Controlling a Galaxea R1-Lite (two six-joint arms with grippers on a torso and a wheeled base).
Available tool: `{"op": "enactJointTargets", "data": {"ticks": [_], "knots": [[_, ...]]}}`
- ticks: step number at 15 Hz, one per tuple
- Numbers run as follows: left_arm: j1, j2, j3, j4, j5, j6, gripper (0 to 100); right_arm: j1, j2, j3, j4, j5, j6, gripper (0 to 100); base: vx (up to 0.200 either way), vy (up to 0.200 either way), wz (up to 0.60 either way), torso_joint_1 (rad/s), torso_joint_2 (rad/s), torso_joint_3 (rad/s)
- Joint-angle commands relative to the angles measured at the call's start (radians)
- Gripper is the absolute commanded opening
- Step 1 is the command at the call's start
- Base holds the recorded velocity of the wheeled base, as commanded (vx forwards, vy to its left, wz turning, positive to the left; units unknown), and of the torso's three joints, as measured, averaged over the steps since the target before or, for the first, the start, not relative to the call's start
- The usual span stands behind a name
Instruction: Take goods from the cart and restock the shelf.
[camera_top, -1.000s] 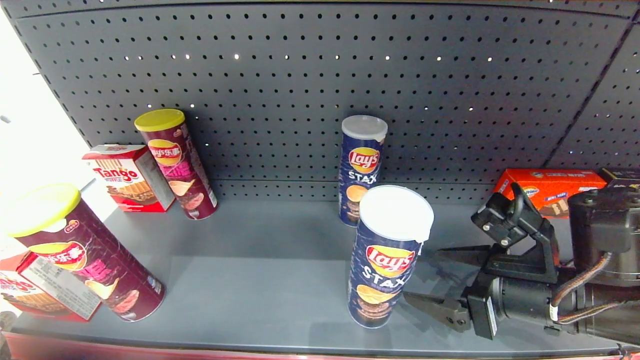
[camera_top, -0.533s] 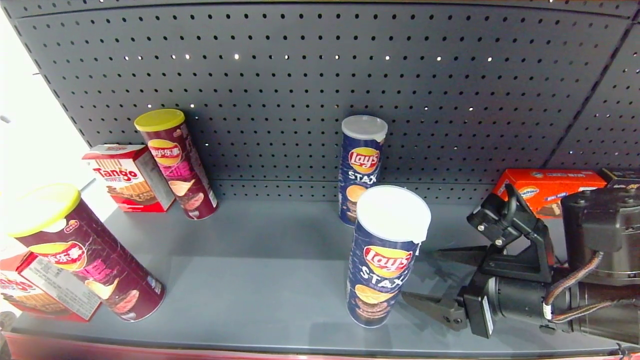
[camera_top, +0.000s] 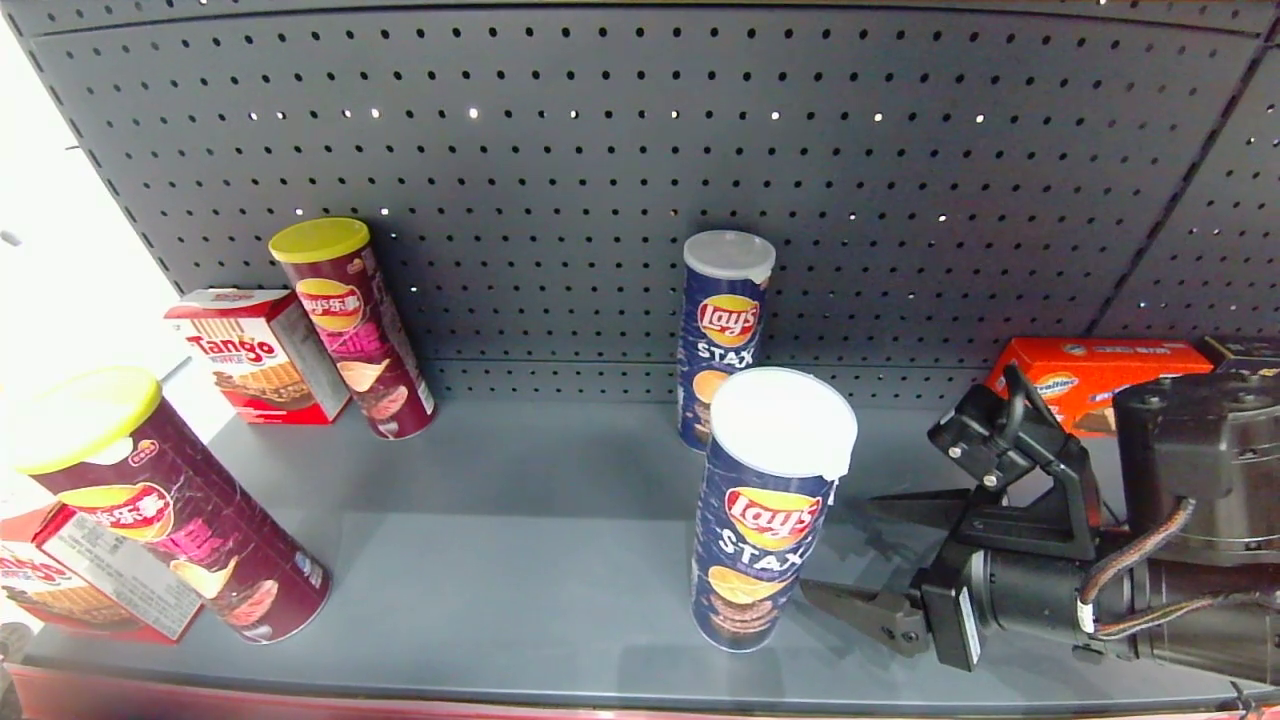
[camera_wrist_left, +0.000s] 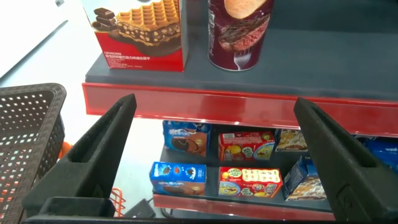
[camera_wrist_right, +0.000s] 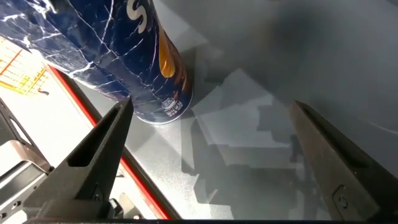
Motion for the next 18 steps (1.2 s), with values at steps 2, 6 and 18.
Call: {"op": "enactJointTargets", "data": {"ticks": [2,6,18], "knots": [[0.000,0.002,0.000,0.000,0.001,-0.001,100,-0.013,-0.022,0.009,0.001,0.000,0.000,100,0.000,0.000,0.00,0.000,0.00,0.000],[0.000,0.002,0.000,0.000,0.001,-0.001,100,-0.016,-0.008,-0.001,-0.001,0.001,0.000,100,0.000,0.000,0.00,0.000,0.00,0.000],[0.000,0.002,0.000,0.000,0.001,-0.001,100,-0.010,0.035,-0.034,-0.001,0.001,-0.002,100,0.000,0.000,0.00,0.000,0.00,0.000]]}}
